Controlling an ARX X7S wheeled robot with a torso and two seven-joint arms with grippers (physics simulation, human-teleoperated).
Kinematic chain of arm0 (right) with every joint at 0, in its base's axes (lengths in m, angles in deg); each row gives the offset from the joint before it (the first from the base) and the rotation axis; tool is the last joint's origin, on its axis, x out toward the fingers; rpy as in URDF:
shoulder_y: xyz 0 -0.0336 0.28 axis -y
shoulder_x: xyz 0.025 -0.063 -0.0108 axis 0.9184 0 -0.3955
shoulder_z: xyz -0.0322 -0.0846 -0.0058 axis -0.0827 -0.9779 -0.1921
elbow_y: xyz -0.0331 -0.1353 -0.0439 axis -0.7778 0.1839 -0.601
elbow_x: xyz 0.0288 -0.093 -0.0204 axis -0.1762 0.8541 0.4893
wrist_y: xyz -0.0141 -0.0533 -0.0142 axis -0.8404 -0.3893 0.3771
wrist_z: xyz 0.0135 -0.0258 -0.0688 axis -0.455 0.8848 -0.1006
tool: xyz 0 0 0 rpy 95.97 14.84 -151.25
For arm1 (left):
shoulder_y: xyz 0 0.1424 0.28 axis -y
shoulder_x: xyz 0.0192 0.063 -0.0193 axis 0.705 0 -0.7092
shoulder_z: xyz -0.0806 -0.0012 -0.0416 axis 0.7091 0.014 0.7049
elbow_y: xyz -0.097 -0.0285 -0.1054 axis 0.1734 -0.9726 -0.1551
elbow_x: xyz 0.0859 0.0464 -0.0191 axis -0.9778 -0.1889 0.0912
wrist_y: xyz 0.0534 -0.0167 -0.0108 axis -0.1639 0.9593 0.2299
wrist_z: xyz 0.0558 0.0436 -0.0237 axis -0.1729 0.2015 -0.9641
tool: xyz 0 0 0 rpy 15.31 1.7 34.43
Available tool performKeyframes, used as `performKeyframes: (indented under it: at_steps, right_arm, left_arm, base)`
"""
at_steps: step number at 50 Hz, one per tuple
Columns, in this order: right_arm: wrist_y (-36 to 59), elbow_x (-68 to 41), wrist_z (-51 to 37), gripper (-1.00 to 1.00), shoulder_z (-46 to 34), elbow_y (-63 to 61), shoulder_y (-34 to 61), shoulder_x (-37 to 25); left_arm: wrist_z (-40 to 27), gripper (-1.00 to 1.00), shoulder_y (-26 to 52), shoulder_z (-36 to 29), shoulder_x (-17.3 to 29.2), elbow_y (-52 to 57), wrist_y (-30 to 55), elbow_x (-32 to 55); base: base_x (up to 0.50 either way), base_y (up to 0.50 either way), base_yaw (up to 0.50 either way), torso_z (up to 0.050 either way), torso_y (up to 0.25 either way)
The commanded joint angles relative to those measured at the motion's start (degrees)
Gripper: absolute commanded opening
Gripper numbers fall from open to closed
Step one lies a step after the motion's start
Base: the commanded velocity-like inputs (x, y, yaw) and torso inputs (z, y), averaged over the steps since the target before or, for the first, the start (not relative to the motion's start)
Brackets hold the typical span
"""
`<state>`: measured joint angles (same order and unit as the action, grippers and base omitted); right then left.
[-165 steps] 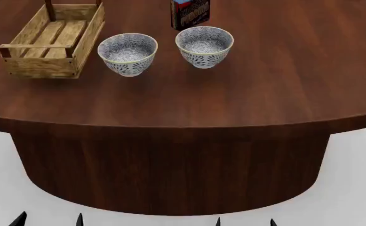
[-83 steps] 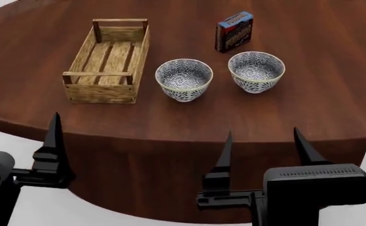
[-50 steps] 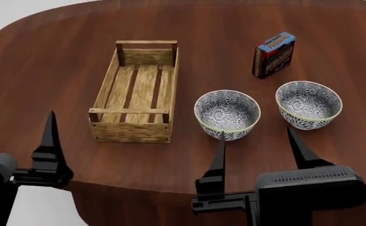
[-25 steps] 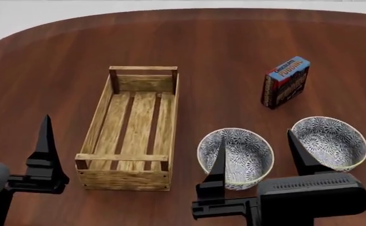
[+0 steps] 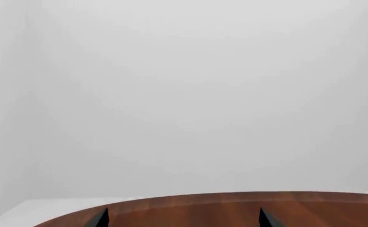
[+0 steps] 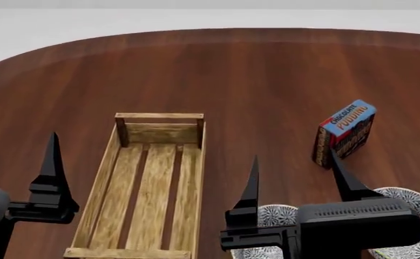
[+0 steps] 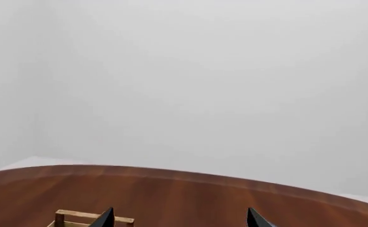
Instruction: Stack the left bowl on the right bowl and place them in the tray.
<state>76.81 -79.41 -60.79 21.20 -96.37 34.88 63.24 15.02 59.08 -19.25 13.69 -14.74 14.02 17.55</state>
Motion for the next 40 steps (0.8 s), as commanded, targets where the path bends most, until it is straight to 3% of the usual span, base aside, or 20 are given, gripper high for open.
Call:
performKeyframes:
  at_steps: [1, 28, 31, 40]
  right_arm:
    - [-0.25, -0.44, -0.3, 1.0, -0.07, 0.42, 0.07, -0.14]
    - [-0.09, -2.98, -1.52, 1.0, 0.85, 1.45, 0.07, 0.51]
    - [-0.17, -2.78, -1.68, 1.0, 0.65, 1.26, 0.11, 0.39]
    - [-0.01, -2.94, -2.17, 1.0, 0.77, 0.84, 0.01, 0.12]
  left_arm:
    - [-0.2, 1.0, 0.1, -0.3, 0.37, -0.08, -0.15, 0.18]
    - [-0.6, 1.0, -0.87, 0.52, 1.46, 1.75, -0.08, 2.49]
    - [-0.22, 1.0, -1.99, 0.12, 1.74, 1.53, -3.67, 1.04]
    - [0.5, 1.0, -2.78, -0.27, 2.55, 1.97, -3.22, 2.13]
  base:
    - [0.5, 0.03, 0.0, 0.0, 0.0]
    - [0.5, 0.03, 0.0, 0.0, 0.001]
    - [-0.02, 0.0, 0.0, 0.0, 0.004]
    - [0.0, 0.0, 0.0, 0.0, -0.012]
